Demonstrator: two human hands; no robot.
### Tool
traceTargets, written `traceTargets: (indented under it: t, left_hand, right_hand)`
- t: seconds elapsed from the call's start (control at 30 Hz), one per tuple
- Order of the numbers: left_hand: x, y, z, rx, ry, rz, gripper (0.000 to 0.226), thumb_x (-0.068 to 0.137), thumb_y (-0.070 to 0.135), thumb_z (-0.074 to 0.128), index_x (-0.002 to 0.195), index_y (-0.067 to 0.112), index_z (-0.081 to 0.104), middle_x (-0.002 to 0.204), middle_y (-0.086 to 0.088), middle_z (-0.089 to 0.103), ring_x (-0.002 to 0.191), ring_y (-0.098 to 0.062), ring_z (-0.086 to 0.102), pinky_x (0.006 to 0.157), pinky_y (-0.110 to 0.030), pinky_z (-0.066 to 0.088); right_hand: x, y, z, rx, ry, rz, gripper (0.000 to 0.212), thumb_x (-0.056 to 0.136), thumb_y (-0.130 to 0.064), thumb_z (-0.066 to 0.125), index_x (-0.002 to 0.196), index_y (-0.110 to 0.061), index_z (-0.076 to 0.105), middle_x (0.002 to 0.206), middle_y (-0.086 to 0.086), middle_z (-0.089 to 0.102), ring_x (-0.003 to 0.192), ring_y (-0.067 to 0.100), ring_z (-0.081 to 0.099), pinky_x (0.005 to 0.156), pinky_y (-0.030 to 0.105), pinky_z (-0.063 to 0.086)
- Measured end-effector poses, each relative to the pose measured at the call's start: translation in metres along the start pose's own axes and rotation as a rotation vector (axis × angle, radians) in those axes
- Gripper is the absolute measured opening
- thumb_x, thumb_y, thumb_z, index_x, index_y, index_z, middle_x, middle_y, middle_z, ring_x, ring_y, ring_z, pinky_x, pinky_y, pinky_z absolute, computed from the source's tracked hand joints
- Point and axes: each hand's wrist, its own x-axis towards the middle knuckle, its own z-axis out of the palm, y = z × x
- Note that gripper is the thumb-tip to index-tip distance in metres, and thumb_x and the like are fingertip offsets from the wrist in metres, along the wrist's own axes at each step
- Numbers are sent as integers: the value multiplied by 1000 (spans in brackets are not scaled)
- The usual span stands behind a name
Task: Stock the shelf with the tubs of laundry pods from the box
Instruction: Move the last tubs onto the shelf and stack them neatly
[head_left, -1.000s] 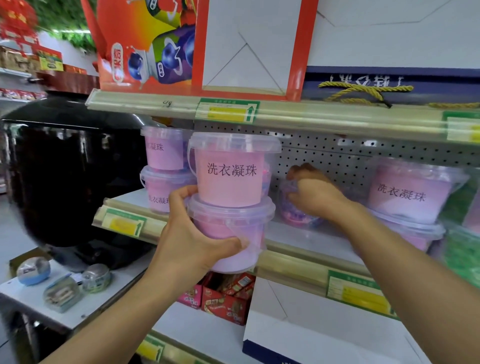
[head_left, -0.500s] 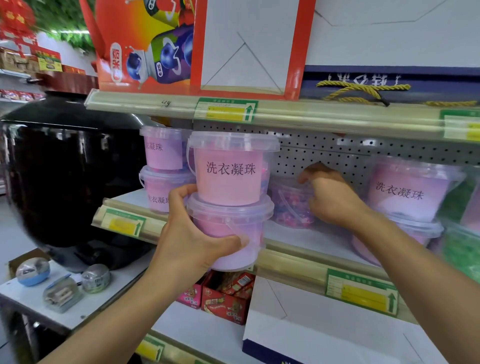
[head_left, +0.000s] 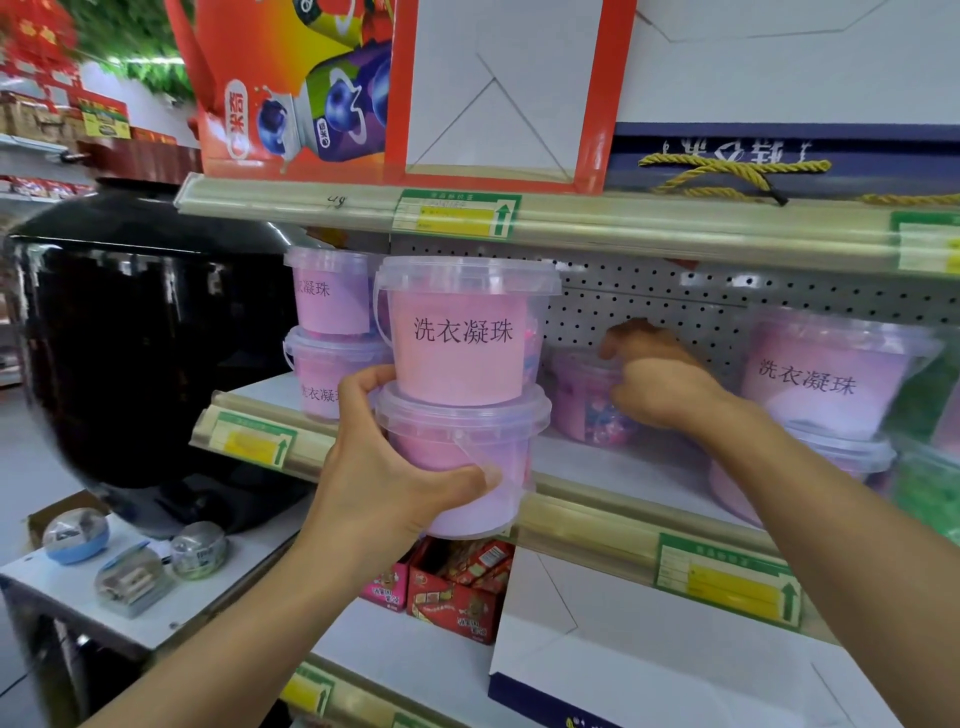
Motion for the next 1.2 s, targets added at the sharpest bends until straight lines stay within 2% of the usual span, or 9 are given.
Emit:
traceTargets:
  t: [0.07,0.13,0.2,0.4,0.5,0.6,0.73,0.97,1.2]
  left_hand:
    - [0,0,0,-3,-1,-3,89,38,33,87,105,52,31,111,15,56,95,-7,60,70,-24,51]
    - [0,-1,0,-7,-6,-3,89,36,36,84,107,51,31,111,15,57,96,-7,61,72,-25,52]
    - [0,-1,-1,-5,-6,-2,89,38,34,84,108,49,32,111,15,57,96,-7,61,74,-26,53]
    - [2,-1,-1,3,-2,4,90,34,38,85,105,53,32,109,16,58,95,-8,62,75,-29,55]
    - [2,0,-1,3,1,1,91,32,40,83,106,52,32,110,14,59,96,-10,63,78,-34,56]
    - [2,-1,-1,-4,-7,1,93,30,42,82,108,51,32,110,15,59,97,-10,63,79,-34,56]
    - [2,-2,-1,-15,-7,0,93,30,41,82,108,52,33,110,17,59,97,-8,63,78,-32,56]
    - [2,-1,-2,-6,-7,1,94,29,43,81,109,52,32,112,16,58,98,-11,63,80,-34,56]
    - [1,-4,-1,-5,-4,12,95,29,43,82,111,49,34,112,17,58,99,-9,63,79,-33,56]
  right_hand:
    - [-2,-10,4,26,20,-65,35,79,-18,57,113,-13,55,116,12,53,102,33,55,83,36,48]
    - [0,-19,8,-49,-20,-71,31,86,-23,51,116,-16,54,117,11,55,104,31,55,76,31,40]
    - [2,-21,5,-41,-59,-9,28,88,-16,47,115,-15,56,116,13,58,104,32,56,73,30,36]
    - [-1,6,12,226,7,-7,36,73,15,44,103,-6,49,108,19,58,95,34,55,76,40,50]
    - [1,8,17,226,-20,64,34,77,14,44,106,-5,44,103,17,54,93,33,53,70,36,44]
    - [6,4,22,132,12,125,35,82,4,50,114,-6,43,107,18,48,98,36,52,78,38,46]
    - [10,2,27,82,54,145,26,85,5,43,109,-4,43,102,21,52,86,33,51,67,36,40]
    - [16,1,29,86,29,160,34,83,10,43,115,-2,41,109,23,51,101,38,54,71,37,41]
    - [15,3,27,98,21,151,24,85,9,38,102,-8,39,98,19,46,95,35,53,70,36,39]
